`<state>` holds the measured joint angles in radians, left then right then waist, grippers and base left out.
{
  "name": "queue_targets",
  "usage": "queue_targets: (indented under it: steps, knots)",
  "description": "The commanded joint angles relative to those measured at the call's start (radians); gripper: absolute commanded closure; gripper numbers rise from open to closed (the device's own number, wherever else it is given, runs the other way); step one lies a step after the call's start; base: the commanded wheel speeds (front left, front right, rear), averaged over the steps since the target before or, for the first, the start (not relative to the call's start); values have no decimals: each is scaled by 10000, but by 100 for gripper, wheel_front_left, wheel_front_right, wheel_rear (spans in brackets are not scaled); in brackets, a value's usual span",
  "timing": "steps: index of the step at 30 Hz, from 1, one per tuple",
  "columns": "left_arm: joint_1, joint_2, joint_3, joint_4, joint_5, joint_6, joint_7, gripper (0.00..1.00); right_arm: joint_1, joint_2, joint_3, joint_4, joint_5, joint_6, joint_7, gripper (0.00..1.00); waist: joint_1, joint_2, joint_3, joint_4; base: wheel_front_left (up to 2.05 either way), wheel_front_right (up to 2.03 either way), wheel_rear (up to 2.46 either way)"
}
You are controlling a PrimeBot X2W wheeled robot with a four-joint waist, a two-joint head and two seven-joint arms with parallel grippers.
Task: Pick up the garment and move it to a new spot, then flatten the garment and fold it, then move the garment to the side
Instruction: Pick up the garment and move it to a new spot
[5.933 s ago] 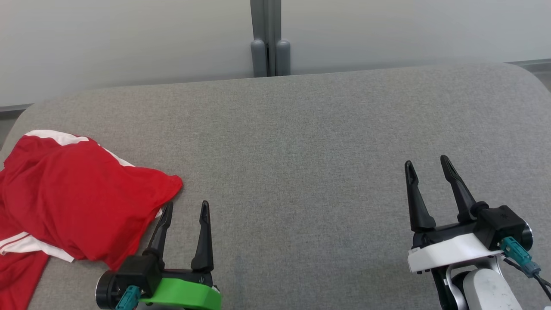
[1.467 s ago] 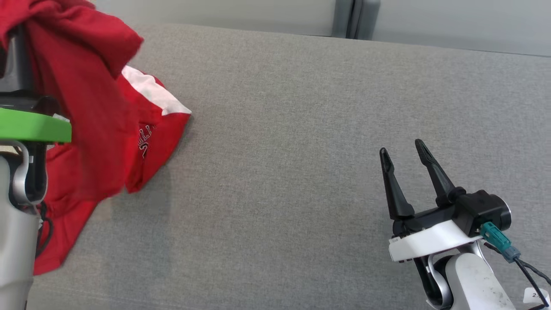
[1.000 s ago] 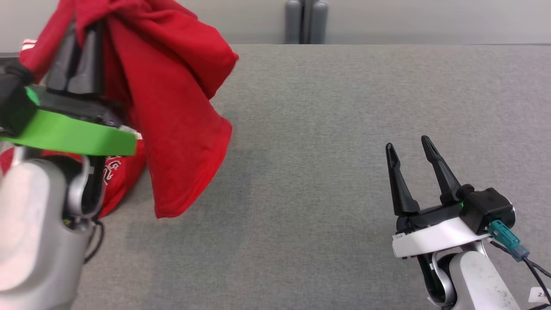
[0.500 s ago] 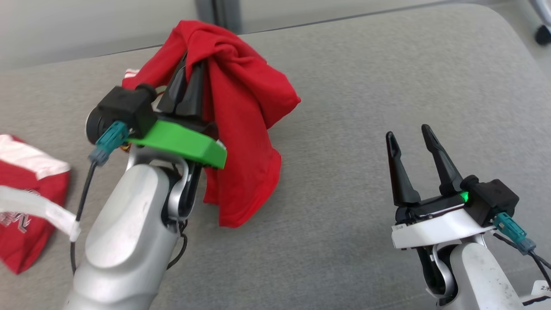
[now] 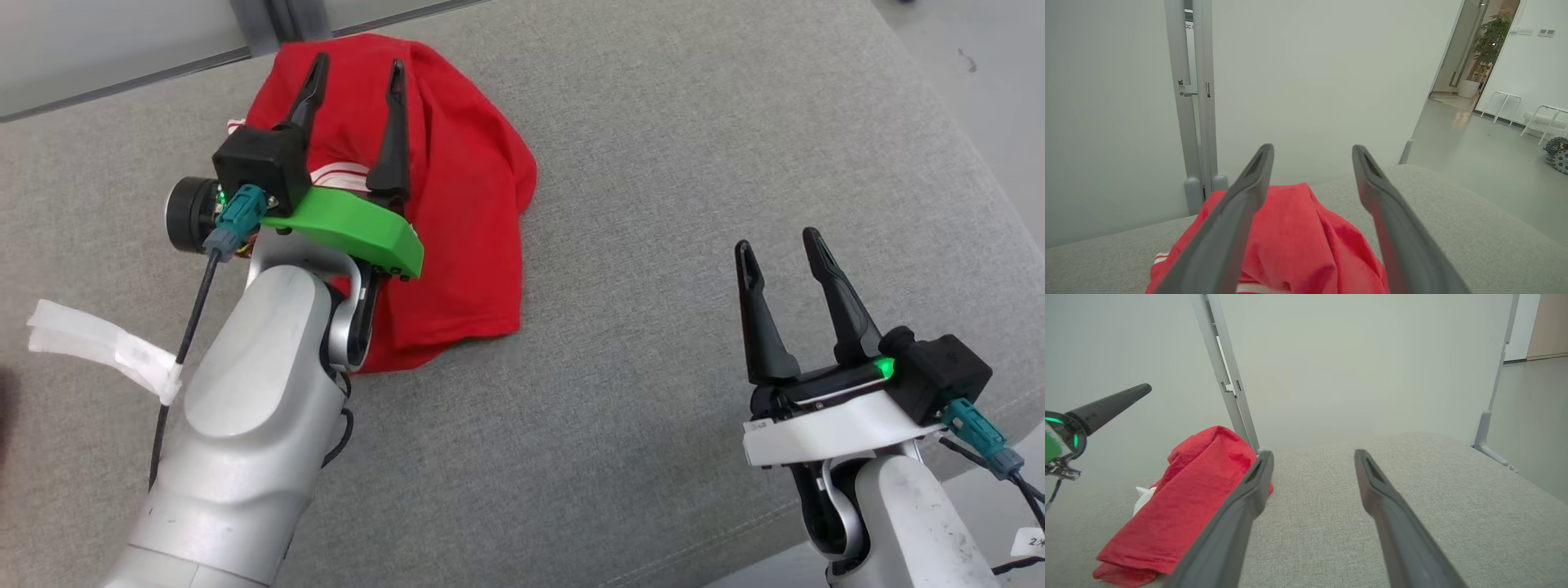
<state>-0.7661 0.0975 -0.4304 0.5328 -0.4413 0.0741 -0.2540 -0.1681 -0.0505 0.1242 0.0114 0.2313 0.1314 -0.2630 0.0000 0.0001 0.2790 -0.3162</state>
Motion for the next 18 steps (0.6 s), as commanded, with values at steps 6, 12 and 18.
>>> queue_targets:
  steps: [6,12,18]
  knots:
    - [723,243,401,-635,18,-581,-120,0,-58,-6,-123,-48,-430,-14,-28,0,0,-1,-196,1126,0,0,0]
    - [2298,310,927,-1935,266,-1037,-103,0,57,-9,-182,53,-852,-14,-28,0,0,-1,-607,2251,0,0,0]
    - [3964,268,1174,-3183,1068,-1460,-99,0,215,-9,-115,175,-1039,-14,-28,0,0,-1,-1097,3047,0,0,0]
